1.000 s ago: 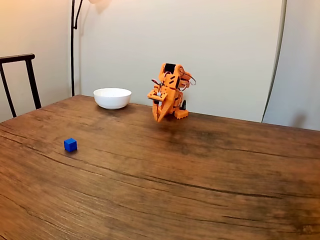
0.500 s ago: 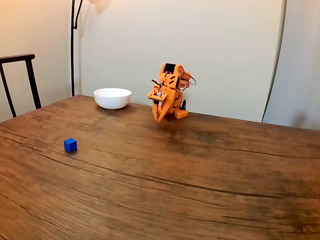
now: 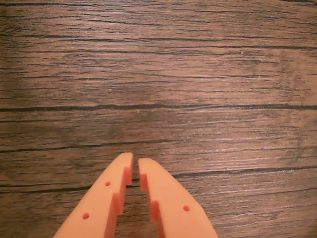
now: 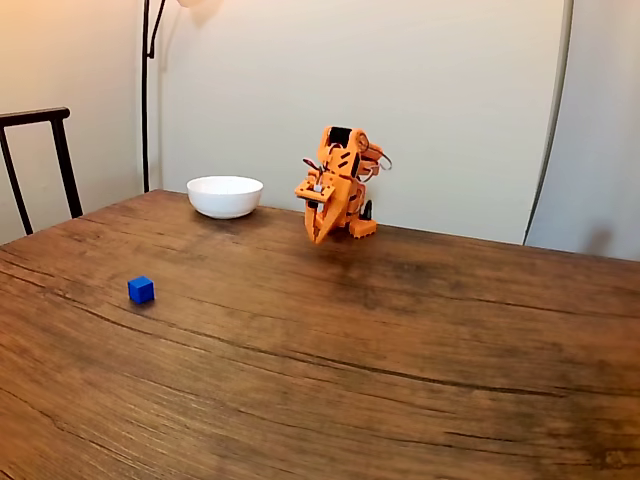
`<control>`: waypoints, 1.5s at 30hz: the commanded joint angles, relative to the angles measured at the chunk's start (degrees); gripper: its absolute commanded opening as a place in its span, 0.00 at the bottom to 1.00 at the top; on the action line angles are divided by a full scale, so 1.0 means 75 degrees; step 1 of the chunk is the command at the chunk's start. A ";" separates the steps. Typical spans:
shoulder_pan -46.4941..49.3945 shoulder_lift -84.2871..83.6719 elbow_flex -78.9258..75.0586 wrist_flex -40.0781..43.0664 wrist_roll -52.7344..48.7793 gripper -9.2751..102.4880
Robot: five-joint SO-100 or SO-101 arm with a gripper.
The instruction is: Grasp the cube and drop it in the bowl
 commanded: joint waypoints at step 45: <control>0.0070 -0.0082 -0.0340 -0.2426 -0.3316 0.09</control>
